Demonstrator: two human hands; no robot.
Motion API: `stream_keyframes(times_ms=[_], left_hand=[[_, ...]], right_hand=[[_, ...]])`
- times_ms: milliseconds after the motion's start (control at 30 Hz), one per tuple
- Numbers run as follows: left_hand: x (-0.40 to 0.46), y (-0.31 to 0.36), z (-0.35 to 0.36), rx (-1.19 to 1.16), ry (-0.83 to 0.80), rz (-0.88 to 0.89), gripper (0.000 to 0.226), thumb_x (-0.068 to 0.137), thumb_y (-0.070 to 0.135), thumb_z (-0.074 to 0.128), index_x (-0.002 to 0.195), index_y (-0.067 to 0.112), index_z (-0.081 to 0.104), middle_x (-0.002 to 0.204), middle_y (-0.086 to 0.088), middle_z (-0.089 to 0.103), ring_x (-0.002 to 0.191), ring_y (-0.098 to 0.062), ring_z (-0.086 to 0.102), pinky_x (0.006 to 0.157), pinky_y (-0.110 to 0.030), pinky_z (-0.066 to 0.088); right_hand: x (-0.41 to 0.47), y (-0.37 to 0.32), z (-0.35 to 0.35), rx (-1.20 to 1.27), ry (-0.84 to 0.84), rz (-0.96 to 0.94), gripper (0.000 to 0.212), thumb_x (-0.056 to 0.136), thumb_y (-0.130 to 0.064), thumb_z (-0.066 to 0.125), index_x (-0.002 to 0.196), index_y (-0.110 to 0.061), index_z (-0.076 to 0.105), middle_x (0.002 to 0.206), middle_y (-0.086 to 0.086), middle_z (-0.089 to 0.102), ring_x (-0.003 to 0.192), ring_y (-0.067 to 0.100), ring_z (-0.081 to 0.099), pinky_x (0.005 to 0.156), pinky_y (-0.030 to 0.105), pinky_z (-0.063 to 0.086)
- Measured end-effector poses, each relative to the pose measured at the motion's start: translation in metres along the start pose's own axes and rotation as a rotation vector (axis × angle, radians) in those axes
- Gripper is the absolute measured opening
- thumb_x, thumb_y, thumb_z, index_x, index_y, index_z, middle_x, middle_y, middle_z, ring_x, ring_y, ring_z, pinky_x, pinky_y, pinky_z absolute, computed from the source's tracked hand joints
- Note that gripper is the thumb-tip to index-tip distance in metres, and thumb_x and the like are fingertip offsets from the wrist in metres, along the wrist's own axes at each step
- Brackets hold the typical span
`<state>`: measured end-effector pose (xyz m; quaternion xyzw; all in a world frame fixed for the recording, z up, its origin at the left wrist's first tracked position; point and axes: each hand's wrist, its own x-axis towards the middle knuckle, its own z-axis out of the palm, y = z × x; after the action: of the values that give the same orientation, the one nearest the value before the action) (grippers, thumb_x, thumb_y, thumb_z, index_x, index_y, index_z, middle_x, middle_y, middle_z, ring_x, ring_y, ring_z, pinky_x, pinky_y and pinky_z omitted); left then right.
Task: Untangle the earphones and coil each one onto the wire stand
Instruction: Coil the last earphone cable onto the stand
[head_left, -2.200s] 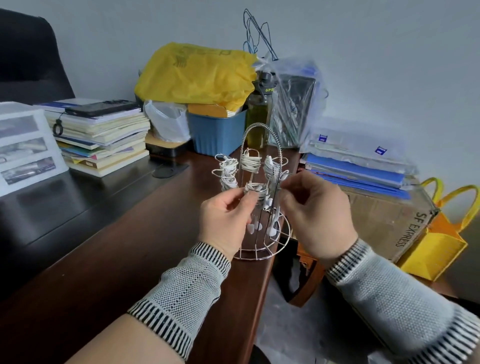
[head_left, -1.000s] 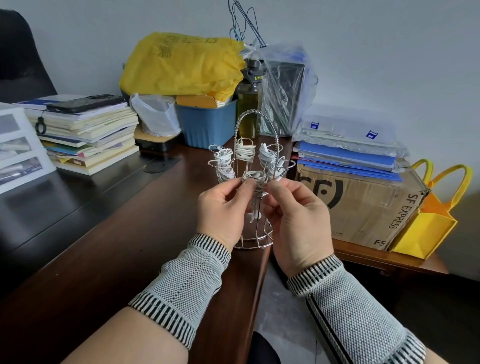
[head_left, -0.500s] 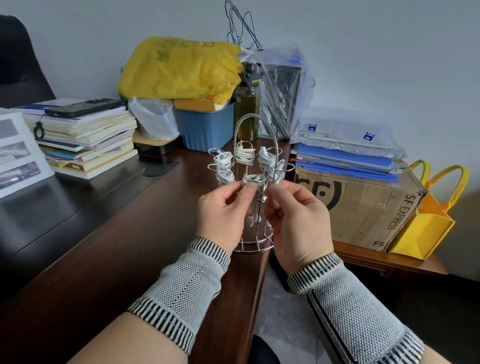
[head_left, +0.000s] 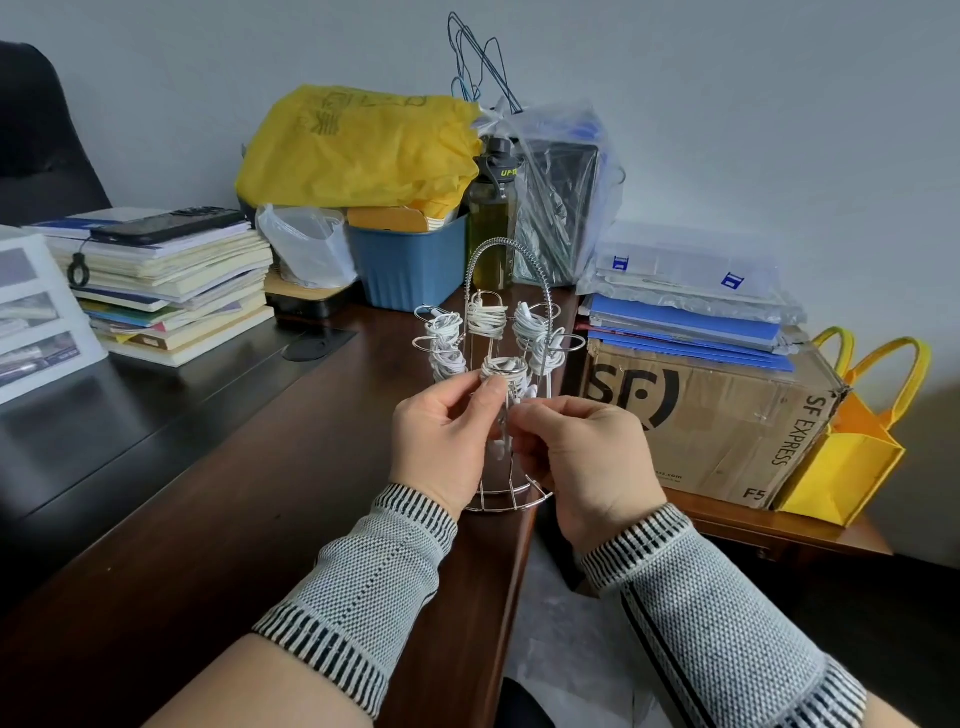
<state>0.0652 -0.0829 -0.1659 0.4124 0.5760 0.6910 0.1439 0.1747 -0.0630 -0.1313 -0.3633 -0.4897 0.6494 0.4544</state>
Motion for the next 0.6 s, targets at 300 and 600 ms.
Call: stream_keyframes(times_ms=[300, 600], left_hand=[[0.0, 0.002, 0.0, -0.051, -0.023, -0.042, 0.019, 0.082, 0.037, 0.071, 0.083, 0.019, 0.076, 0.065, 0.001, 0.069, 0.064, -0.017, 0.064, 0.066, -0.051, 0.059], [-0.003, 0.008, 0.001, -0.036, 0.002, -0.043, 0.014, 0.089, 0.021, 0.067, 0.081, 0.013, 0.075, 0.045, 0.009, 0.052, 0.043, -0.003, 0.047, 0.044, -0.017, 0.041]], right_hand=[[0.008, -0.005, -0.002, -0.209, 0.03, -0.131, 0.015, 0.078, -0.005, 0.074, 0.064, -0.006, 0.07, 0.057, 0.007, 0.066, 0.051, 0.016, 0.058, 0.052, 0.028, 0.047], [0.016, -0.001, -0.013, -0.752, 0.098, -0.584, 0.018, 0.081, -0.018, 0.074, 0.067, -0.024, 0.065, 0.061, -0.014, 0.062, 0.058, 0.0, 0.059, 0.058, 0.012, 0.049]])
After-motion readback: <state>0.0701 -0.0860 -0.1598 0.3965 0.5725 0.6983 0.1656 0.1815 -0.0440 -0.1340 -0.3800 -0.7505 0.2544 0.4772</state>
